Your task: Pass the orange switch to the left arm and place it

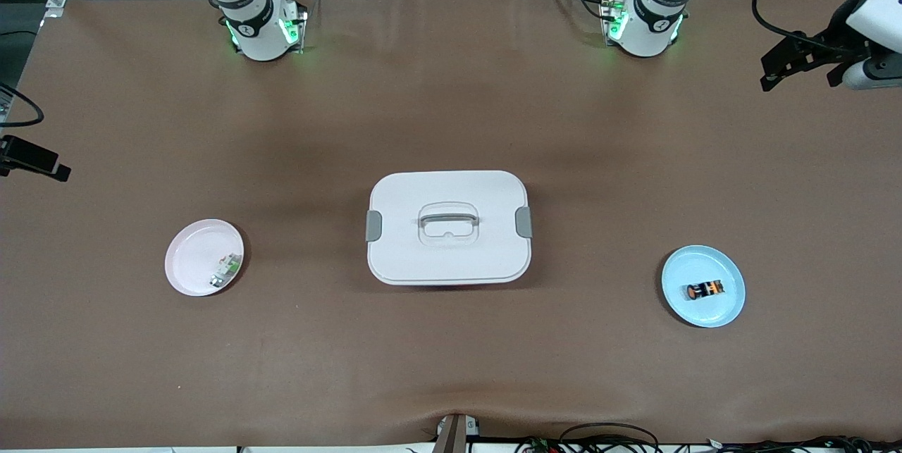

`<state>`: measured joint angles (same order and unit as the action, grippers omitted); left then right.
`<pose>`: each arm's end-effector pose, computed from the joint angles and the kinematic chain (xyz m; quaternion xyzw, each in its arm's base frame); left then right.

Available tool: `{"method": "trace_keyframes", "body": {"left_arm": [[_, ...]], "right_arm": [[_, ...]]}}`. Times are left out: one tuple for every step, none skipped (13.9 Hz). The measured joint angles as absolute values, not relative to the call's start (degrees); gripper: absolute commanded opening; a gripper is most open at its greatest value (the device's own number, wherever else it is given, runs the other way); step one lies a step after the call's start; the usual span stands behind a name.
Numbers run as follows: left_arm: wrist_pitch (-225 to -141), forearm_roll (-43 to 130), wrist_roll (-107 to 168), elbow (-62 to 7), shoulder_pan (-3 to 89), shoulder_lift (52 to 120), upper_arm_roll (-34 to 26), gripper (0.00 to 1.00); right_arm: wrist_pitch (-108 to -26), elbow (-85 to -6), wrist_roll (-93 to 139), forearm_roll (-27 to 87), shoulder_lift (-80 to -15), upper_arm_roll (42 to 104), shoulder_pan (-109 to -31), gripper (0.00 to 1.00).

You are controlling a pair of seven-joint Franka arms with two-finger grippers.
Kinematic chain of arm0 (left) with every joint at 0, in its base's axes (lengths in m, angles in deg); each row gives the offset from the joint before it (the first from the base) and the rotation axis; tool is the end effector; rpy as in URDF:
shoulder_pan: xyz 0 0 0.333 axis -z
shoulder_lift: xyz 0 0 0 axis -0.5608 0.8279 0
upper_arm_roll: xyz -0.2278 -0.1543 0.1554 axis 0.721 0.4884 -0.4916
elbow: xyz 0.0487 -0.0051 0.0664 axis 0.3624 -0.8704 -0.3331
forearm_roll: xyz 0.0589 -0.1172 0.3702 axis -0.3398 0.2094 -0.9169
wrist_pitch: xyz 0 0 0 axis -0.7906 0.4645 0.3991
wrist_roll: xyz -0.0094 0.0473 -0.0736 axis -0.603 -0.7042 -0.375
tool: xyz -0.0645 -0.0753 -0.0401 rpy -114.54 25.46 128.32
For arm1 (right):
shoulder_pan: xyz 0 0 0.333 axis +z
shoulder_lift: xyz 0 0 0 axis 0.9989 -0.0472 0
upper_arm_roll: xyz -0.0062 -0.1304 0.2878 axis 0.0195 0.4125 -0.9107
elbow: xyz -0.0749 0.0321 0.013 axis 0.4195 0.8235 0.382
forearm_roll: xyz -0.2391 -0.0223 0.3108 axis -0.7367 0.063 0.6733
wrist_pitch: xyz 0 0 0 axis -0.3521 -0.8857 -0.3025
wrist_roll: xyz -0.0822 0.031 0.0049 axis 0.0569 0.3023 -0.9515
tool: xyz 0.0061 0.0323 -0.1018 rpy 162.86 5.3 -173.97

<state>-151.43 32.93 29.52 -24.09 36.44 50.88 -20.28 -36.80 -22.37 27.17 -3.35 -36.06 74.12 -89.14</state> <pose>0.4905 -0.0375 0.6553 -0.9994 -0.0259 0.0103 0.0184 0.6039 -0.0729 0.6190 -0.9977 0.0622 0.0136 0.0212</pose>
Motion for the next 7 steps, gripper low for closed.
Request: {"method": "trace_keyframes", "body": {"left_arm": [[-151.4,32.9,29.5,-24.1,36.2,50.9,-20.3,1.00],[-151.4,32.9,29.5,-24.1,36.0,50.9,-20.3,1.00],[-151.4,32.9,29.5,-24.0,35.8,50.9,-20.3,1.00],[-151.4,32.9,29.5,-24.0,35.8,50.8,-20.3,1.00],[-151.4,32.9,29.5,-23.9,35.6,50.8,-20.3,1.00],[-151.3,32.9,29.5,-23.9,35.3,50.6,-20.3,1.00],[-151.0,32.9,29.5,-23.8,35.0,50.4,-20.3,1.00]], "right_arm": [[-36.8,-22.4,27.2,-3.4,-36.3,75.5,-87.7,1.00],[-36.8,-22.4,27.2,-3.4,-36.4,76.3,-86.9,1.00],[-36.8,-22.4,27.2,-3.4,-36.6,76.6,-86.5,1.00],[-36.8,-22.4,27.2,-3.4,-36.7,76.7,-86.3,1.00],[-36.8,-22.4,27.2,-3.4,-36.7,76.8,-86.2,1.00],[-36.8,-22.4,27.2,-3.4,-36.7,76.9,-86.1,1.00],[-36.8,-22.4,27.2,-3.4,-36.7,77.0,-86.1,1.00]]}}
